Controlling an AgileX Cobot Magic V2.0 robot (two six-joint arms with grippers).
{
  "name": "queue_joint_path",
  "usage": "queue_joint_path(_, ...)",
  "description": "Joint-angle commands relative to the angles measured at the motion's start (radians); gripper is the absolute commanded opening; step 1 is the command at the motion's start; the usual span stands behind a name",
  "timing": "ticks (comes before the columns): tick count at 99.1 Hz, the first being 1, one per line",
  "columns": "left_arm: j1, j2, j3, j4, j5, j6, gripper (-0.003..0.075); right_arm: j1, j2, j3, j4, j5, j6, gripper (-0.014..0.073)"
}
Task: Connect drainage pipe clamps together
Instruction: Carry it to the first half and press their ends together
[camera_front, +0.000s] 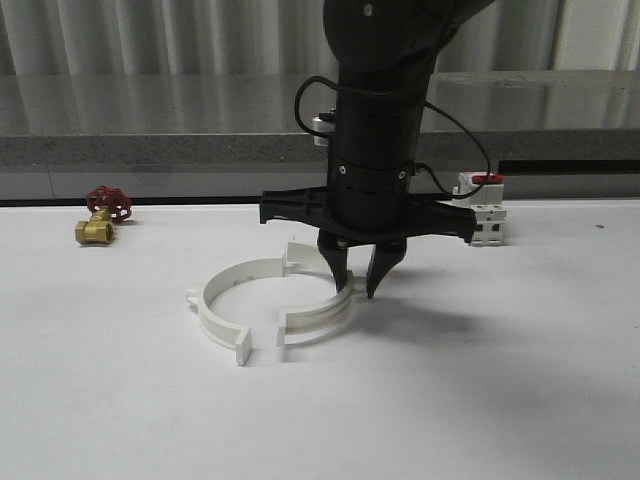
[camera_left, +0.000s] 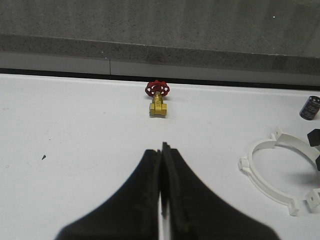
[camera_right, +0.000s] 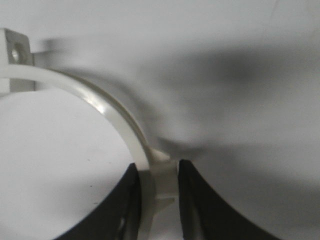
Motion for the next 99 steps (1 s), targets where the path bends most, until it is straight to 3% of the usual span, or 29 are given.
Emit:
queue_joint_path(1, -0.001, 0.004, -0.026, -0.003, -0.069, 0.001, -0.0021, 0.0, -0.053, -0.031, -0.004, -0.016, -0.001, 0.0131)
queue_joint_path(78, -0.001, 0.004, -0.026, -0.003, -0.069, 0.001, -0.0021, 0.001, -0.017, -0.031, 0.099, -0.046, 0.0, 0.0136)
queue_joint_path(99, -0.001, 0.004, -0.026, -0.003, -0.069, 0.001, -0.0021, 0.001, -0.017, -0.031, 0.1, -0.044, -0.001, 0.0293)
